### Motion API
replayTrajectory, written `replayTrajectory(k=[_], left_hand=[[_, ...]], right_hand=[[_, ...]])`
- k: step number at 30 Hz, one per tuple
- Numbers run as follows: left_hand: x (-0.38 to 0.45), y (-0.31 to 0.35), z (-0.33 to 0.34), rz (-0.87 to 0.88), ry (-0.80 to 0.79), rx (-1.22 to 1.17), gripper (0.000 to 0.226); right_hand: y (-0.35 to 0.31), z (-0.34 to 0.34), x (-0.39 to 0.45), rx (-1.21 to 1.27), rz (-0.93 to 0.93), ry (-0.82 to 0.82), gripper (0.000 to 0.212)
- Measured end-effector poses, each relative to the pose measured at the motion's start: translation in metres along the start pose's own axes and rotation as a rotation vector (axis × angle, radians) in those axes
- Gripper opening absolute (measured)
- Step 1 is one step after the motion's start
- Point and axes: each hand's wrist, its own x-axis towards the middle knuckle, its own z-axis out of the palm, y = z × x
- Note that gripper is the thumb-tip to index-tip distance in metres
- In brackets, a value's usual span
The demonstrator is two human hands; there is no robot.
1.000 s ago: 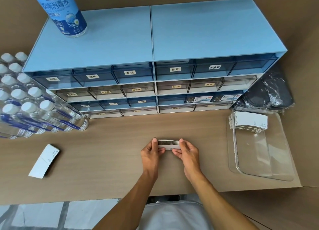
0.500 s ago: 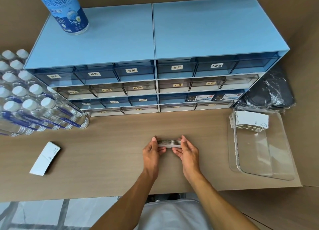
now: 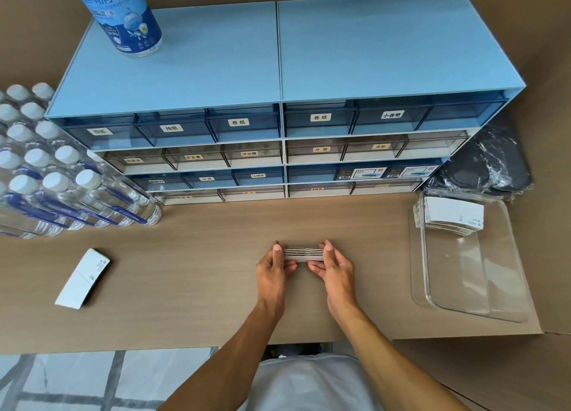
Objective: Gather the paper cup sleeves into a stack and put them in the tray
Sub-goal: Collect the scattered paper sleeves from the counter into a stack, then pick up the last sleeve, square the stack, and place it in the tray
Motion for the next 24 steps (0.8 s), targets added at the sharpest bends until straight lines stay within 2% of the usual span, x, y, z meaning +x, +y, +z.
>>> replayTrajectory(k=[16,21,24], left_hand=[[0.000,0.004,0.000,-0.123,0.021,-0.114,0.025],[0.004,0.006,-0.005,-0.172,-0.010,-0.107,0.025],[0.006,0.008,-0.014,-0.164,-0.115,-0.016,0.029]], right_hand=[[-0.004,-0.003,-0.001,-0.012,0.013,-0.012,0.036],[-0.005,-0.004,-0.001,-0.013,0.006,-0.005,0.033],[-0.005,-0.005,-0.001,-0.002,0.001,-0.016,0.031]])
